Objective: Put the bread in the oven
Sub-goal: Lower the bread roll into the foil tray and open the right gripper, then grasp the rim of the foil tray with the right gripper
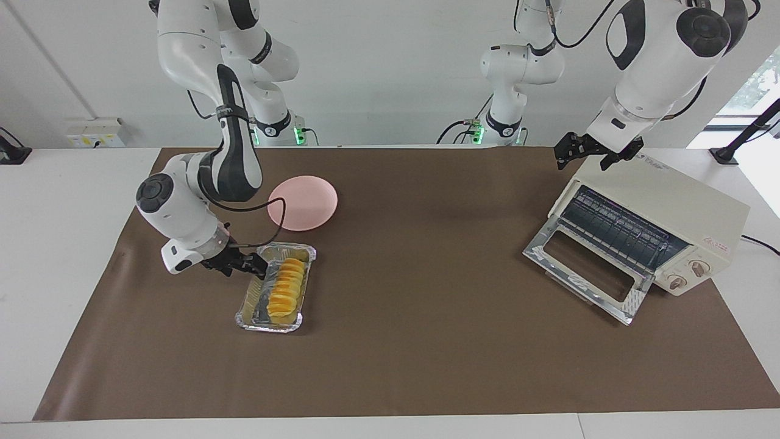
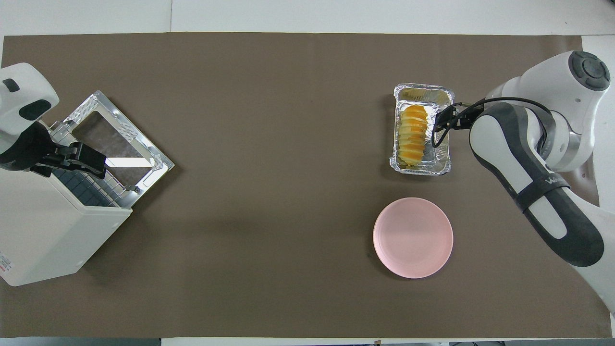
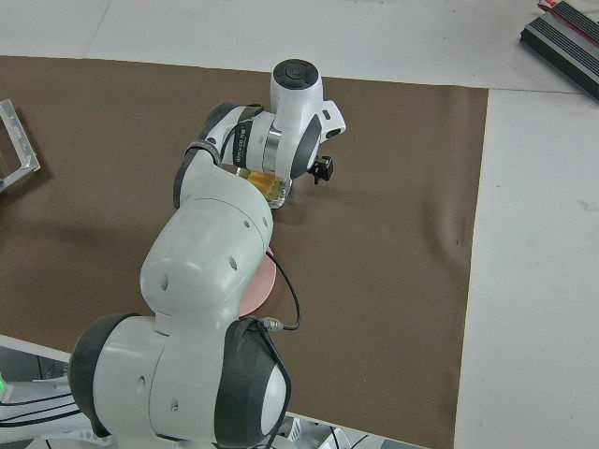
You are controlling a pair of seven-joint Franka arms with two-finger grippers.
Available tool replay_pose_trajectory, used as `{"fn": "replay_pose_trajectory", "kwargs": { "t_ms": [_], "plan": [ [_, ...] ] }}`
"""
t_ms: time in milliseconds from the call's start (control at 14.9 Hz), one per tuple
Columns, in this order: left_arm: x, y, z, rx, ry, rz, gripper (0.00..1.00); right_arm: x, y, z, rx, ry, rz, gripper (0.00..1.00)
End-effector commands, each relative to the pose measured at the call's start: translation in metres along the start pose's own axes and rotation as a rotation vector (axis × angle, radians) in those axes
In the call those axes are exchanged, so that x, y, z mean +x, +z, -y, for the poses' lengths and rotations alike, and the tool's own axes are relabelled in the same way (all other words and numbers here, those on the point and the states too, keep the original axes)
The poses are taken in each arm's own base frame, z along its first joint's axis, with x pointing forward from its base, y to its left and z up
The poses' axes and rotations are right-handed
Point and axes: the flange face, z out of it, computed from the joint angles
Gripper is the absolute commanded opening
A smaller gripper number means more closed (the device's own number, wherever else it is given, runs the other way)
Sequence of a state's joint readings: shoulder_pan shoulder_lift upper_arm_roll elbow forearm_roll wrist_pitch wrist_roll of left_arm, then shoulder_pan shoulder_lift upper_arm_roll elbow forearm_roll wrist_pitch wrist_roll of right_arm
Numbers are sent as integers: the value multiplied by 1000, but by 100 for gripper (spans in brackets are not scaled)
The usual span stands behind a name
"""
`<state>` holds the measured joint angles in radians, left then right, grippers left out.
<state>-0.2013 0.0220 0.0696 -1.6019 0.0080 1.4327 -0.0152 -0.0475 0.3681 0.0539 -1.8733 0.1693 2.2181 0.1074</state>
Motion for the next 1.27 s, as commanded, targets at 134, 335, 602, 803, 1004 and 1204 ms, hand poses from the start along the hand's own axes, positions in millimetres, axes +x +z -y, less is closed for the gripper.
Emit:
{"fn": "replay_pose_trajectory", "kwargs": {
  "t_ms": [134,335,602,803,1004,1204],
  "plan": [
    [-5,-3,4,13,0,-16,100,-18,22,-8,-12,-15,-8,34],
    [-5,-3,4,13,0,-16,100,-18,22,-8,-12,-39,-10,0],
    [-5,-3,4,13,0,-15,100,-10,7,3,-4,-109,-31,0],
    [-5,-3,4,13,0,-16,100,-5,-15,38,15,-142,-49,0],
    [-5,-3,4,13,0,-16,100,-8,-42,112,39,-173,-88,0],
    [-5,-3,4,13,0,-16,100,-37,-53,211,63,-159,-98,0]
  ]
}}
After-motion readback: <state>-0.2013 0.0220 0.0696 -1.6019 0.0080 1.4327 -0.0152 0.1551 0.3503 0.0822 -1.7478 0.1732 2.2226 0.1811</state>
